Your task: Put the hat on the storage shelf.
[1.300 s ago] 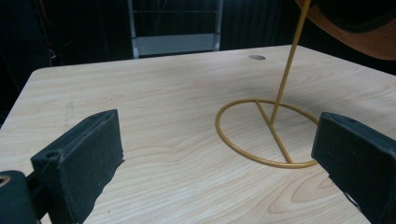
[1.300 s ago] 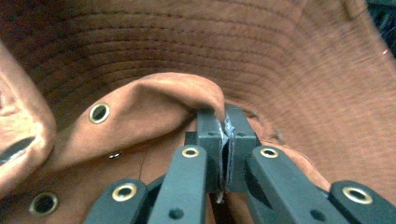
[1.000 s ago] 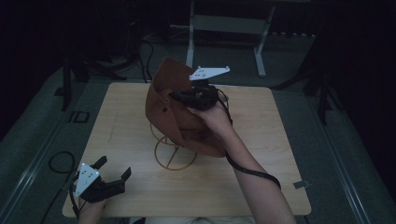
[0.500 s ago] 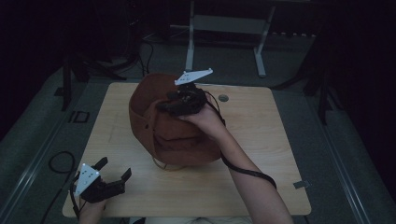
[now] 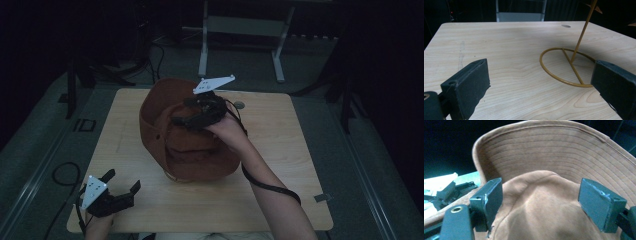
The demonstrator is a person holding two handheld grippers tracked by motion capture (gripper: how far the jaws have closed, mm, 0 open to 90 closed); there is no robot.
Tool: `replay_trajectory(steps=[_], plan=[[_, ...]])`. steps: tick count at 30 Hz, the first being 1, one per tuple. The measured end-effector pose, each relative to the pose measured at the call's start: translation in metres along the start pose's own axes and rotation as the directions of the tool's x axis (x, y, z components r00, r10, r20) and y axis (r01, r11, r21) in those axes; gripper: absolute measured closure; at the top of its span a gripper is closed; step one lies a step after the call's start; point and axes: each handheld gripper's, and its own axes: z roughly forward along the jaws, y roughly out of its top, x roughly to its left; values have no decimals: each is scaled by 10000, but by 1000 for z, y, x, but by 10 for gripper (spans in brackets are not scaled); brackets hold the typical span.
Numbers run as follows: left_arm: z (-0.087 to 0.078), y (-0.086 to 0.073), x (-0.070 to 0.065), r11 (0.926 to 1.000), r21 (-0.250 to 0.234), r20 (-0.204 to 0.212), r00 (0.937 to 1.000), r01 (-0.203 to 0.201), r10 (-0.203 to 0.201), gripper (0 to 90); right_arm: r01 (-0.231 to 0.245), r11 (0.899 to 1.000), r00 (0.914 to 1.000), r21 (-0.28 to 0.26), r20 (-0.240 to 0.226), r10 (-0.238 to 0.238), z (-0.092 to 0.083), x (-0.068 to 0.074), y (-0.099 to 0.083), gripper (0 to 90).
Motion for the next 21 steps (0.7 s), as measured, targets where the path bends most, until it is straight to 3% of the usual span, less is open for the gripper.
replay_trajectory(steps=[4,11,21], plan=[[0,0,-1,10000,-5,-31,10000,-55,55,27,-62,9998,10000,-170,23,62,-5,-3,-3,202],[0,-1,-1,9999,53,-55,9999,-95,95,27,479,9950,9957,-877,830,-406,-35,-8,-20,193],[3,-4,-3,9994,112,-24,9995,-321,321,27,449,9965,9886,-709,1469,-341,-60,-19,-51,169]])
